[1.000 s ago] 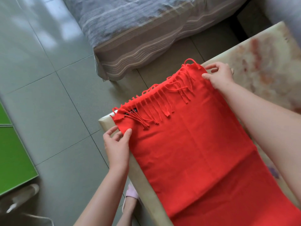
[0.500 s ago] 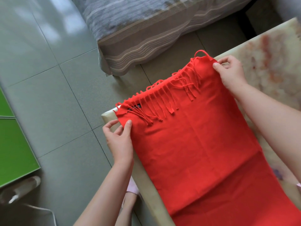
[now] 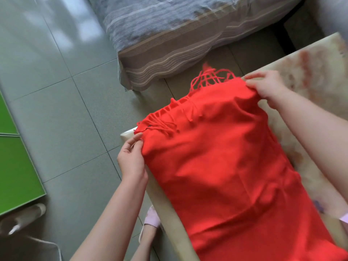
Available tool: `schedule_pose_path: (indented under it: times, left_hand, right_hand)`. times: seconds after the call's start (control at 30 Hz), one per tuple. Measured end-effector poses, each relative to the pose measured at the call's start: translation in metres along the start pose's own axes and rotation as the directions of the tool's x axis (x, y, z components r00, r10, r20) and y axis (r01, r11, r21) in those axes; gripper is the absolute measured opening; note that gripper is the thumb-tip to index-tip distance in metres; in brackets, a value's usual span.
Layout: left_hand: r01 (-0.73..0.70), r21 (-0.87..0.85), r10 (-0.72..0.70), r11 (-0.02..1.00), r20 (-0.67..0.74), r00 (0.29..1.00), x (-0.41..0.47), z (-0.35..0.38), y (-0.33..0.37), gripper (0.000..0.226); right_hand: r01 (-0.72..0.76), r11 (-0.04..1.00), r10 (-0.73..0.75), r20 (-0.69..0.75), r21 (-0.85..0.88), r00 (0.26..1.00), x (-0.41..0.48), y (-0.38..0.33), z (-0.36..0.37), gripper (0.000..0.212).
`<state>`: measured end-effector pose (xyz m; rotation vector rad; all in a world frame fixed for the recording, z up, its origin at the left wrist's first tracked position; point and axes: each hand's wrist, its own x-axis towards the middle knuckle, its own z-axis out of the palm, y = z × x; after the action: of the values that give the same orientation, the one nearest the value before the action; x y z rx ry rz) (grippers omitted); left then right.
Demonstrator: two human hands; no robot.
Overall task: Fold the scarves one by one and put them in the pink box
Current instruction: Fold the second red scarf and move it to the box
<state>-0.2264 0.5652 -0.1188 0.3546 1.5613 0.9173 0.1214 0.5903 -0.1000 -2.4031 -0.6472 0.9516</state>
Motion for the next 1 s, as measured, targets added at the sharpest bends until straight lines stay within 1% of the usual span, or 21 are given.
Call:
schedule_pose_path:
  times: [0.07, 0.13, 0.17, 0.2, 0.27, 0.3, 0.33, 0.37, 0.4, 0.43, 0.47, 0.57, 0.63, 0.7, 0.73, 0.8, 0.83, 0.87, 0.9, 0.93, 1.0]
  left_hand:
    - [0.022, 0.013, -0.022, 1.000, 0.003, 1.000, 0.002, 0.000, -0.001, 0.025]
    - [0.016, 0.020, -0.017, 1.000, 0.041, 0.999, 0.002, 0.000, -0.001, 0.026]
    - [0.014, 0.004, -0.014, 1.000, 0.069, 0.998, 0.000, 0.002, 0.002, 0.025]
    - [0.008, -0.028, -0.005, 1.000, 0.096, 0.995, -0.002, 0.005, 0.006, 0.025]
    - [0.008, -0.137, 0.013, 0.991, 0.156, 0.988, -0.004, 0.011, 0.015, 0.023]
    - [0.024, -0.184, 0.009, 0.983, 0.177, 0.984, -0.005, 0.013, 0.018, 0.023]
    - [0.034, -0.201, 0.003, 0.979, 0.181, 0.983, -0.005, 0.013, 0.019, 0.024]
    - [0.033, -0.177, -0.003, 0.984, 0.169, 0.986, -0.006, 0.012, 0.017, 0.024]
    - [0.019, -0.119, -0.001, 0.993, 0.150, 0.989, -0.006, 0.009, 0.014, 0.024]
    - [0.002, -0.056, 0.006, 0.998, 0.134, 0.991, -0.006, 0.006, 0.011, 0.024]
    - [-0.018, -0.006, 0.018, 1.000, 0.122, 0.992, -0.006, 0.004, 0.008, 0.024]
    - [-0.061, 0.087, 0.052, 0.994, 0.096, 0.994, -0.004, 0.000, 0.002, 0.022]
    - [-0.043, 0.103, 0.031, 0.994, 0.123, 0.992, -0.003, 0.000, -0.001, 0.019]
    - [-0.009, 0.111, -0.011, 0.994, 0.179, 0.984, -0.003, 0.006, 0.000, 0.024]
    - [0.013, 0.076, -0.029, 0.997, 0.205, 0.978, -0.003, 0.010, 0.004, 0.025]
    - [0.074, -0.140, -0.040, 0.987, 0.231, 0.972, -0.001, 0.020, 0.016, 0.026]
    - [0.116, -0.265, -0.056, 0.957, 0.224, 0.973, 0.001, 0.024, 0.022, 0.025]
    - [0.157, -0.335, -0.091, 0.929, 0.205, 0.975, 0.003, 0.026, 0.024, 0.024]
    - [0.188, -0.326, -0.138, 0.926, 0.171, 0.976, 0.005, 0.027, 0.025, 0.022]
    - [0.205, -0.237, -0.181, 0.950, 0.117, 0.976, 0.006, 0.025, 0.024, 0.019]
    - [0.191, 0.001, -0.191, 0.982, 0.020, 0.981, 0.007, 0.019, 0.017, 0.020]
  right_hand:
    - [0.035, 0.996, -0.034, -0.019, 0.081, 0.999, -0.002, -0.002, 0.004, 0.030]
    - [0.061, 0.990, -0.059, -0.020, 0.124, 0.998, -0.003, -0.002, 0.006, 0.031]
    - [0.067, 0.981, -0.065, -0.017, 0.180, 0.998, -0.005, -0.004, 0.004, 0.029]
    - [0.074, 0.953, -0.075, -0.008, 0.293, 0.997, -0.006, -0.006, 0.002, 0.026]
    - [0.055, 0.822, -0.083, 0.024, 0.566, 0.996, -0.007, -0.010, -0.005, 0.019]
    - [0.032, 0.776, -0.068, 0.032, 0.630, 0.997, -0.006, -0.010, -0.008, 0.018]
    - [0.011, 0.794, -0.036, 0.029, 0.608, 0.999, -0.004, -0.008, -0.010, 0.019]
    - [-0.012, 0.856, 0.005, 0.016, 0.517, 1.000, -0.004, -0.002, -0.011, 0.023]
    - [-0.036, 0.920, 0.038, 0.003, 0.391, 0.999, -0.004, 0.006, -0.011, 0.026]
    - [-0.051, 0.953, 0.055, -0.003, 0.298, 0.998, -0.005, 0.013, -0.009, 0.028]
    - [-0.058, 0.961, 0.062, -0.004, 0.270, 0.998, -0.006, 0.018, -0.007, 0.028]
    - [-0.042, 0.964, 0.041, 0.010, 0.263, 0.999, -0.010, 0.020, -0.003, 0.026]
    - [-0.041, 0.961, 0.033, 0.033, 0.274, 0.999, -0.016, 0.021, -0.002, 0.026]
    - [-0.072, 0.946, 0.042, 0.101, 0.317, 0.994, -0.020, 0.022, 0.000, 0.029]
    - [-0.089, 0.938, 0.044, 0.141, 0.335, 0.989, -0.022, 0.020, 0.000, 0.031]
    - [-0.089, 0.888, 0.010, 0.175, 0.451, 0.985, -0.024, 0.014, -0.002, 0.028]
    - [-0.072, 0.825, -0.017, 0.153, 0.560, 0.988, -0.022, 0.012, -0.004, 0.024]
    - [-0.057, 0.756, -0.028, 0.119, 0.652, 0.993, -0.019, 0.011, -0.008, 0.022]
    - [-0.049, 0.735, -0.018, 0.091, 0.676, 0.996, -0.017, 0.011, -0.010, 0.022]
    - [-0.046, 0.780, 0.002, 0.071, 0.624, 0.997, -0.017, 0.013, -0.011, 0.025]
    - [-0.062, 0.935, 0.035, 0.084, 0.349, 0.996, -0.021, 0.018, -0.008, 0.035]
